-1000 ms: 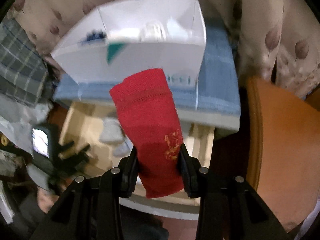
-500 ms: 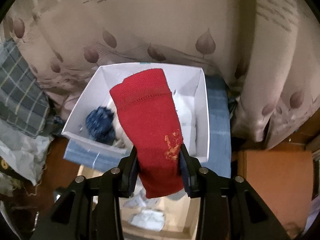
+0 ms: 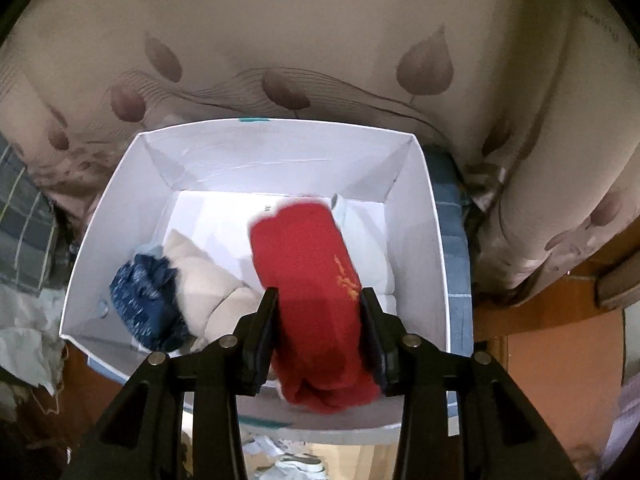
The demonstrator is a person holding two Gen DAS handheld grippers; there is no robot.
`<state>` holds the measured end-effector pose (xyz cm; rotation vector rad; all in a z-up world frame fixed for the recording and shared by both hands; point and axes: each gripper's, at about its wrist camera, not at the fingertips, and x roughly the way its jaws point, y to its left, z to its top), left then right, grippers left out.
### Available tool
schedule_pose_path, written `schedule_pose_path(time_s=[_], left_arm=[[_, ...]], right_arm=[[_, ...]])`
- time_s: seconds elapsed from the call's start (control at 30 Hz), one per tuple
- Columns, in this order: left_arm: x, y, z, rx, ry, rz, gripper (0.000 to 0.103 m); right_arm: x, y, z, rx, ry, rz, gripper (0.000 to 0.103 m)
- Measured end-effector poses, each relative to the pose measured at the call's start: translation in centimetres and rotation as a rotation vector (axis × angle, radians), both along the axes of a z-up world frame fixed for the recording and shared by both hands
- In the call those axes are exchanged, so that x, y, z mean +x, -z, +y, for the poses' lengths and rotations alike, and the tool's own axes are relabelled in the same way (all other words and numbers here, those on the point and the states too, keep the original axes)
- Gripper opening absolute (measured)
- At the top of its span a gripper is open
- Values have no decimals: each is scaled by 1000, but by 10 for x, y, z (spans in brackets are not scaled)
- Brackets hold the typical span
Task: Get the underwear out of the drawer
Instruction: 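Open the right gripper to release the red underwear into the box, then move the right gripper back into the drawer and grasp the white folded underwear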
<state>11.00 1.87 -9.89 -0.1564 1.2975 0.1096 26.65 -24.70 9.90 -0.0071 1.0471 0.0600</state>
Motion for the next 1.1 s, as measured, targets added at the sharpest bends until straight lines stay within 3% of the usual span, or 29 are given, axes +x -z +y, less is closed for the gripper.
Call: schedule_pose_path(time_s=[0.17,0.37,0.7,0.9,1.1], left_arm=[[1,1,-1,-4,4,6,56],[3,4,-2,-6,1,16,56],[2,5,-3,-19,3,17,56],[-1,3,0,-27,-4,5,56],[-3,2,4,-38,-20,-4,56]], right_arm=[[-3,-1,-9,25,-1,-17,45],[-22,-19,-13,20,-27,-57,45],[-93,-18,-18,29,-116,20,45],[-138,33,-15,20,-177,151,46],[-148,136,-9,39,-153,397,47]])
